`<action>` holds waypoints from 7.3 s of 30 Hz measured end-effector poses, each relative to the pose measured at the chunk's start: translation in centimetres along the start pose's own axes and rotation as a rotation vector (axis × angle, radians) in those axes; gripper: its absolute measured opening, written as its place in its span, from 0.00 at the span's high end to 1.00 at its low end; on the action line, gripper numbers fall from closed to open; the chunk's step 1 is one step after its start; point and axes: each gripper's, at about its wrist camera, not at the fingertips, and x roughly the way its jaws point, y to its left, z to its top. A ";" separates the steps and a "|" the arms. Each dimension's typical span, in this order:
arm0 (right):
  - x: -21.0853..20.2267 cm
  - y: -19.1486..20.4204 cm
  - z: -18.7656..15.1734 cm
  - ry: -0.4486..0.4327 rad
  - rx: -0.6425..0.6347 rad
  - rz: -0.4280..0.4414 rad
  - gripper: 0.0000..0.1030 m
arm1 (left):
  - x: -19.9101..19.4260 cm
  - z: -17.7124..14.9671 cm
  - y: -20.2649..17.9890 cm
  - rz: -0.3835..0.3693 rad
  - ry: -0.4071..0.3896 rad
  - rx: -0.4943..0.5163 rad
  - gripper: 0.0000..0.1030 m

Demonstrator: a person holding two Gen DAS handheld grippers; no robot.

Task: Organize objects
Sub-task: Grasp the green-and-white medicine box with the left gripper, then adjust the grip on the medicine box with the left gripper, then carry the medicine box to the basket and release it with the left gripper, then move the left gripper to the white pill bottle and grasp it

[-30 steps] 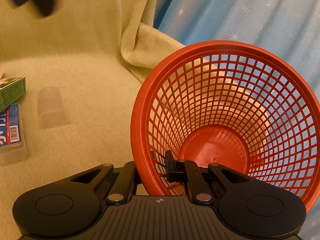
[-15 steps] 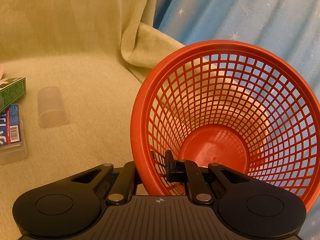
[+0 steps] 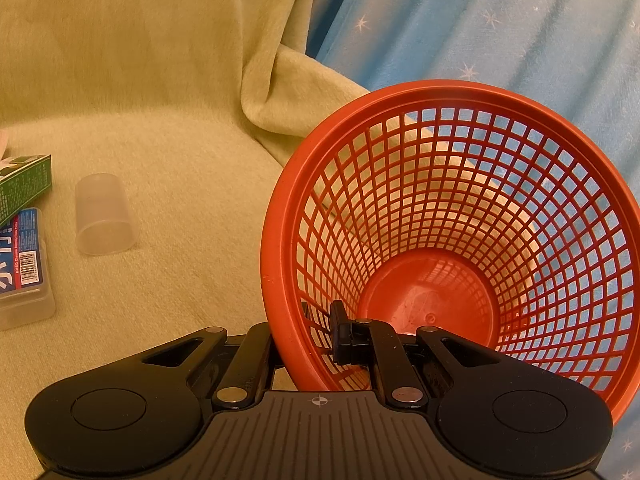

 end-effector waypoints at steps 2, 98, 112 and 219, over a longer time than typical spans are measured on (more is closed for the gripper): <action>-0.1 0.1 0.0 0.001 -0.004 -0.001 0.94 | 0.1 0.2 -0.4 -0.034 -0.025 -0.035 0.34; -1.0 0.3 -0.7 0.004 -0.019 0.019 0.91 | -0.3 -7.0 1.6 -0.164 0.061 -0.095 0.36; -1.2 0.3 -0.8 0.004 -0.021 0.019 0.91 | -2.0 -9.0 -2.0 0.059 0.024 0.371 0.48; -1.5 -0.2 -1.0 -0.002 0.005 0.052 0.90 | 1.6 -2.1 -9.2 -0.006 0.054 0.017 0.57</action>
